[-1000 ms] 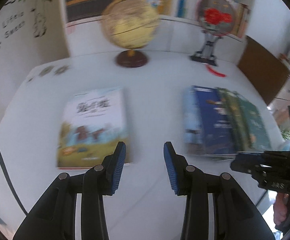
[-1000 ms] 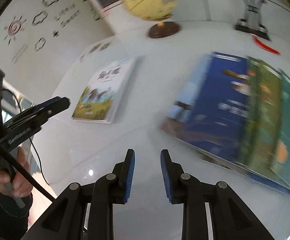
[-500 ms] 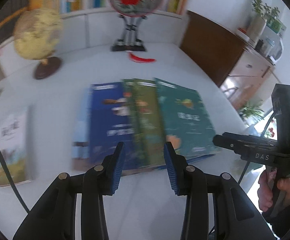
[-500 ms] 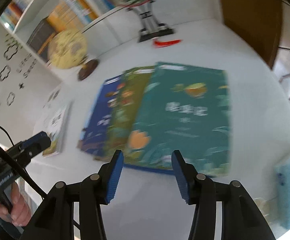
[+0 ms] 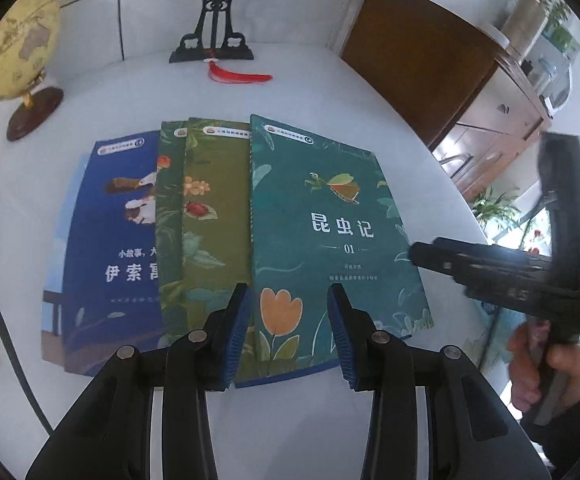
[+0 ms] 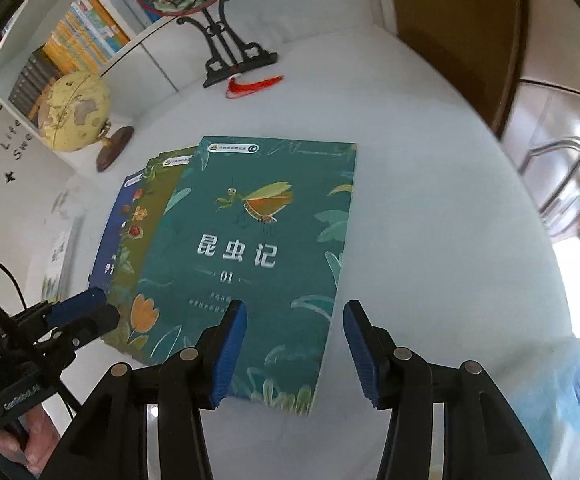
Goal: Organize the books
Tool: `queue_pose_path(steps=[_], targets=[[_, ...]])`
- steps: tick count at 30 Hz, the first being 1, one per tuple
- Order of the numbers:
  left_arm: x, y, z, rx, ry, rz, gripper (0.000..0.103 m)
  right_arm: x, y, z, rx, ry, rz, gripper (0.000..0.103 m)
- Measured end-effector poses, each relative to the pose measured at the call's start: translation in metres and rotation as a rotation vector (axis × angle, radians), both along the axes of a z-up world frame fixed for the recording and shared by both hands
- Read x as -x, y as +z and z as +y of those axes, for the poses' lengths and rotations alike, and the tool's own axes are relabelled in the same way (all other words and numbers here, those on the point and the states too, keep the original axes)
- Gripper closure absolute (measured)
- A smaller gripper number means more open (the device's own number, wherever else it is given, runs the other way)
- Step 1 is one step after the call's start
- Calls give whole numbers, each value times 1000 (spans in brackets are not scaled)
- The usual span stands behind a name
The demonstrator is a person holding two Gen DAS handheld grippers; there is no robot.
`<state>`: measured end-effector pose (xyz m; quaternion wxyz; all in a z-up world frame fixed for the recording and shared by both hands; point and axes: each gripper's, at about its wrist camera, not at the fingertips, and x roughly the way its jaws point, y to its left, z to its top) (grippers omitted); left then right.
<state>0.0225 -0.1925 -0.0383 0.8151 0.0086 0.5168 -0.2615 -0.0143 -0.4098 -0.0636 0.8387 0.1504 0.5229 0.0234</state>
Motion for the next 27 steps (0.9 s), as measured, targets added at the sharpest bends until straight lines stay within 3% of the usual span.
queue_pose_path(steps=[9, 14, 21, 27], targets=[[-28, -27, -7, 31, 30, 84, 66, -31, -26, -14, 27, -33, 26, 54], [-25, -27, -11, 41, 52, 68, 66, -39, -32, -21, -9, -58, 43, 54], [-22, -26, -7, 37, 74, 68, 66, -48, -33, -10, -5, 7, 59, 51], [-3, -18, 25, 20, 147, 54, 66, -42, -16, 11, -30, 85, 6, 51]])
